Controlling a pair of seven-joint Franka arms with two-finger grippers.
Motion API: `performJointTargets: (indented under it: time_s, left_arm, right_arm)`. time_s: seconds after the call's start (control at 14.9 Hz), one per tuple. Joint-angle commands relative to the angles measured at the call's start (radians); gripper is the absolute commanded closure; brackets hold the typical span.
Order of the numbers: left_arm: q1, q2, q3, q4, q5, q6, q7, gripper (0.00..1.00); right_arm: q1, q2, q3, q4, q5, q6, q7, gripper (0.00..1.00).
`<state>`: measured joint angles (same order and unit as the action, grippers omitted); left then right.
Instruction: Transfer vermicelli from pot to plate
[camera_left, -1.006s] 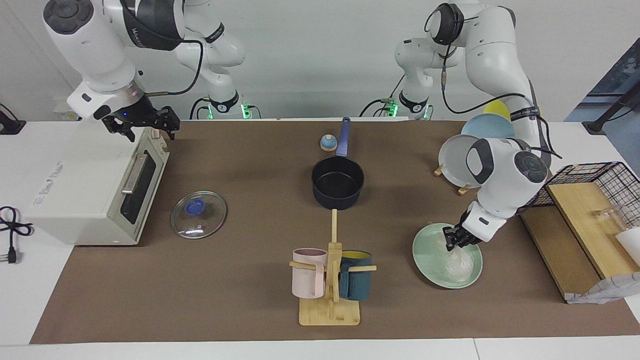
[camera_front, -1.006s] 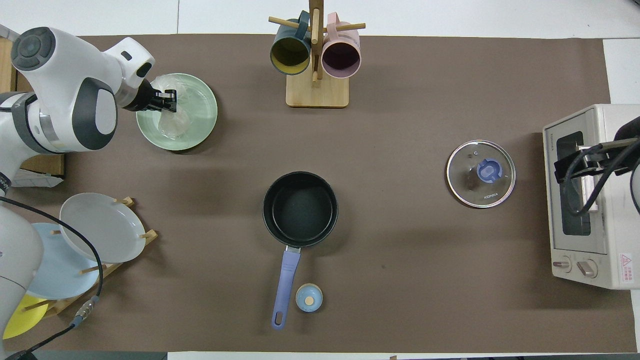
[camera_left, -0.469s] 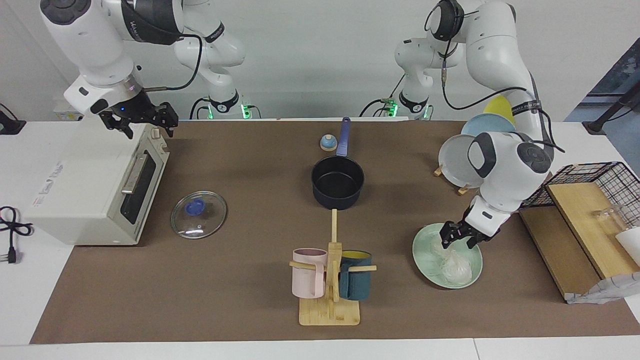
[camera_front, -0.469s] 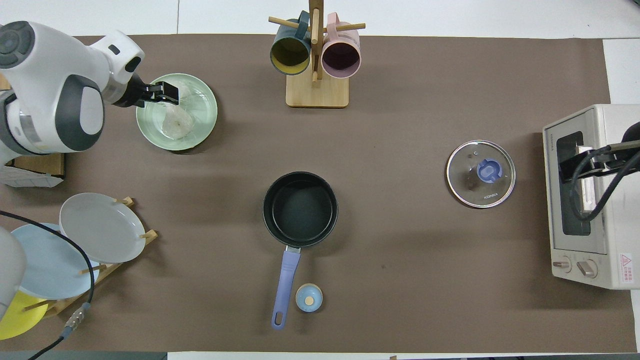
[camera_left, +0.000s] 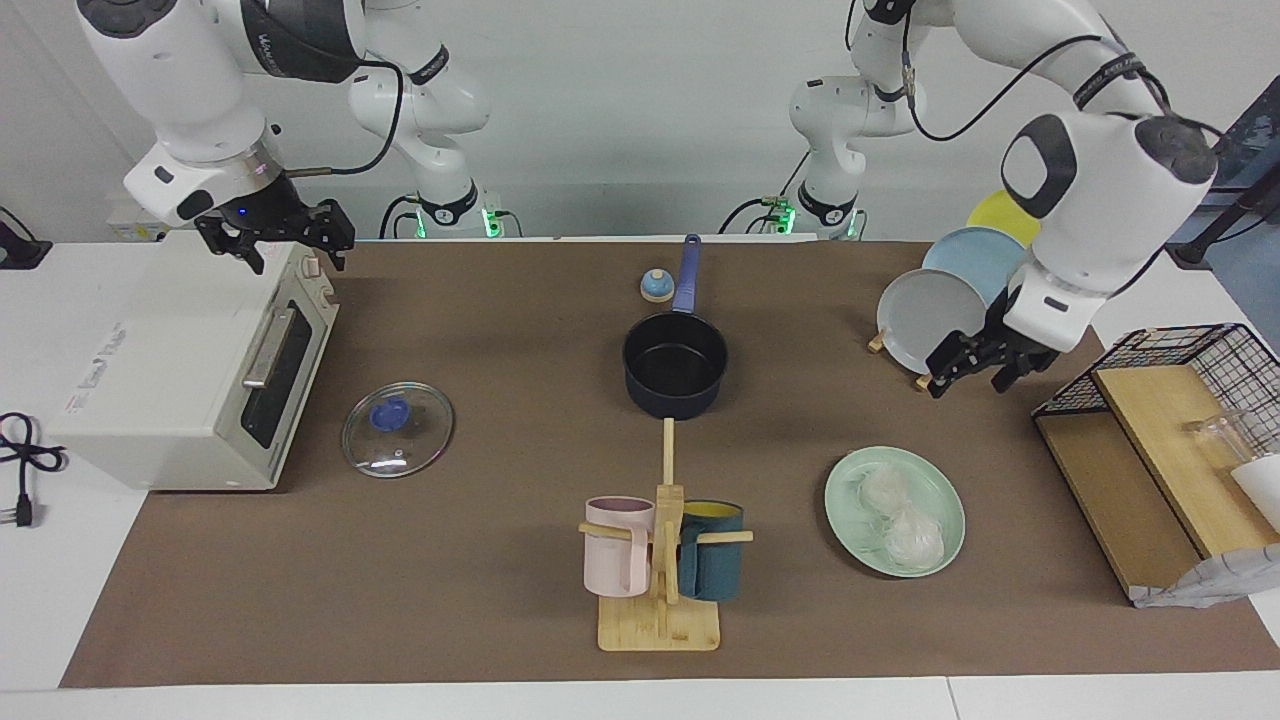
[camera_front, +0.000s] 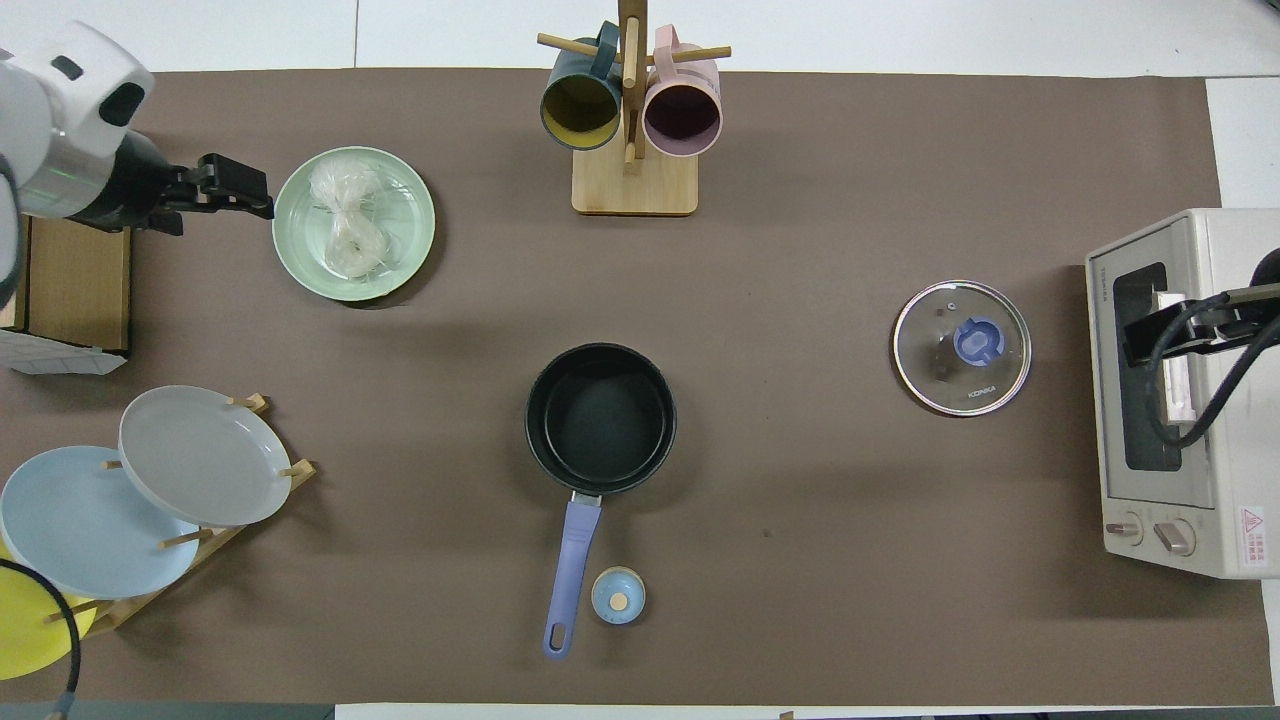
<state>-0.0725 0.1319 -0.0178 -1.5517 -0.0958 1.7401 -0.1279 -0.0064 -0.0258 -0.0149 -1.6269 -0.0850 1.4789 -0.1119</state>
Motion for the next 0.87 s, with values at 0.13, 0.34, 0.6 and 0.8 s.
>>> performJointTargets:
  time_s: [0.13,0.34,0.6,0.8]
  left_arm:
    - [-0.012,-0.146,0.009,-0.059,0.091,-0.175,-0.016,0.00]
    - [-0.015,-0.187,0.006,-0.131,0.091,-0.182,-0.022,0.00]
    - [0.000,-0.169,-0.022,-0.058,0.088,-0.221,-0.019,0.00]
    - [0.052,-0.158,-0.072,-0.036,0.087,-0.241,-0.018,0.00]
  right_arm:
    - [-0.012,-0.019,0.004,-0.014,0.021,-0.002,0.009,0.00]
    - [-0.014,-0.019,0.004,-0.016,0.021,-0.002,0.009,0.00]
    - [-0.014,-0.019,0.004,-0.014,0.021,-0.002,0.009,0.00]
    - [-0.014,-0.019,0.004,-0.014,0.021,-0.002,0.009,0.00]
